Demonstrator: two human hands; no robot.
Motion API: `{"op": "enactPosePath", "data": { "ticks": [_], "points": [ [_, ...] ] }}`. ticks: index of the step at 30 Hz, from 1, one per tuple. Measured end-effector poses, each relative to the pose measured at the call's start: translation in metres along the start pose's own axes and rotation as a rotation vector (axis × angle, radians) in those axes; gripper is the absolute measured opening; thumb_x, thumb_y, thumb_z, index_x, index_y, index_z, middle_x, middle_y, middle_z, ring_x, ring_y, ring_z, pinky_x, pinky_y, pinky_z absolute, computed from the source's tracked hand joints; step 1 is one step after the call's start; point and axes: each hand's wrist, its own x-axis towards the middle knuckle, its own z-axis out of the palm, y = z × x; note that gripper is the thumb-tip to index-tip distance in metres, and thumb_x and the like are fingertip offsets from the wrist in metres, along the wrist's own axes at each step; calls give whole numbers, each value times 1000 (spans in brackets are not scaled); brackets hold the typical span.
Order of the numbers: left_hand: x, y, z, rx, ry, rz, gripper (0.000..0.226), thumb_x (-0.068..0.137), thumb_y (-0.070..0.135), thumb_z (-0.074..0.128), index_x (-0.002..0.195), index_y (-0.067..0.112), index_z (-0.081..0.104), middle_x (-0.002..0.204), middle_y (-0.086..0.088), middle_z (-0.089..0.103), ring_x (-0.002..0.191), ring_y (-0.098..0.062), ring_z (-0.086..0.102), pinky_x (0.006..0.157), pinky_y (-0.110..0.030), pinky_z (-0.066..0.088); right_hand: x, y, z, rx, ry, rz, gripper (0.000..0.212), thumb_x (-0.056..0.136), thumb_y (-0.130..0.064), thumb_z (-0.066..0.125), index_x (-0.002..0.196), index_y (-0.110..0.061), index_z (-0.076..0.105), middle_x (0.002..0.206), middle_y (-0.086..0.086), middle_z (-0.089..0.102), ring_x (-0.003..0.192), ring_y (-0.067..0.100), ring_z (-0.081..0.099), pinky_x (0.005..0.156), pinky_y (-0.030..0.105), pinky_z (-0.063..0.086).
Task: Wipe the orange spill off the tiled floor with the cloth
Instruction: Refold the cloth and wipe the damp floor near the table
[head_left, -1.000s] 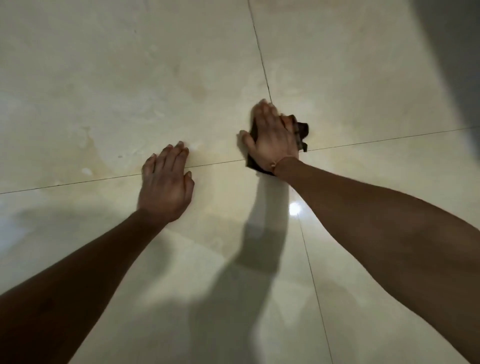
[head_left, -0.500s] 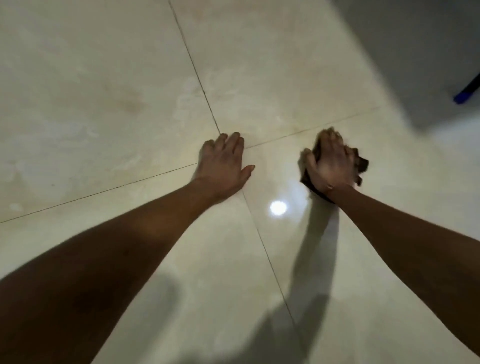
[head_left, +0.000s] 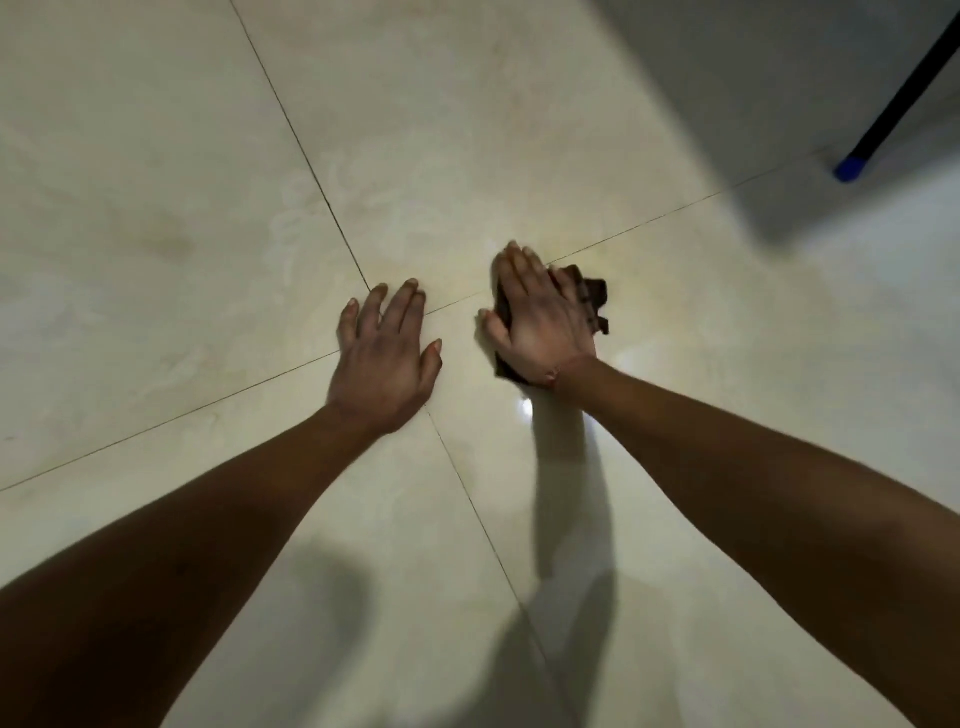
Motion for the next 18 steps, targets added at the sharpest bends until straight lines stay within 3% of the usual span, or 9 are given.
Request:
{"op": "enactPosePath", "data": {
  "ticks": [2, 8, 13, 16, 18],
  "points": [
    [-2, 2, -1, -5, -3, 4, 63, 96, 43, 29, 146, 6, 36, 156, -8, 33, 143, -35, 26, 117, -55, 15, -39, 28, -1, -31, 0, -14, 74, 90, -54, 27, 153, -14, 25, 162, 4, 19, 149, 16, 15, 119, 39, 11],
    [2, 4, 0, 16, 15, -6, 63, 95, 42, 27, 145, 5, 36, 155, -9, 35, 142, -36, 28, 116, -55, 17, -19, 69, -8, 10, 76, 281, 72, 90, -50, 27, 151, -12, 28, 161, 8, 21, 149, 20, 16, 118, 41, 12],
    [1, 9, -2, 130, -41, -40, 65, 97, 46, 24, 142, 2, 39, 152, -14, 39, 137, -38, 36, 111, -58, 24, -81, 47, 11, 78, 102, 202, 58, 93, -38, 39, 145, -13, 40, 154, 6, 37, 144, 19, 29, 116, 40, 17],
    [-25, 40, -13, 108, -109, -37, 69, 96, 55, 22, 138, 4, 45, 150, -14, 42, 136, -35, 38, 110, -55, 24, -139, 36, 13, 168, 144, 295, 34, 92, -23, 48, 124, -11, 54, 126, 10, 54, 118, 29, 51, 99, 45, 36],
    [-58, 67, -27, 83, -180, 26, 70, 96, 57, 20, 136, 8, 48, 149, -11, 44, 136, -33, 39, 111, -54, 24, -178, 27, 5, 196, 125, 389, 19, 93, -16, 48, 111, -10, 56, 110, 10, 53, 96, 33, 55, 82, 44, 44]
  ]
}}
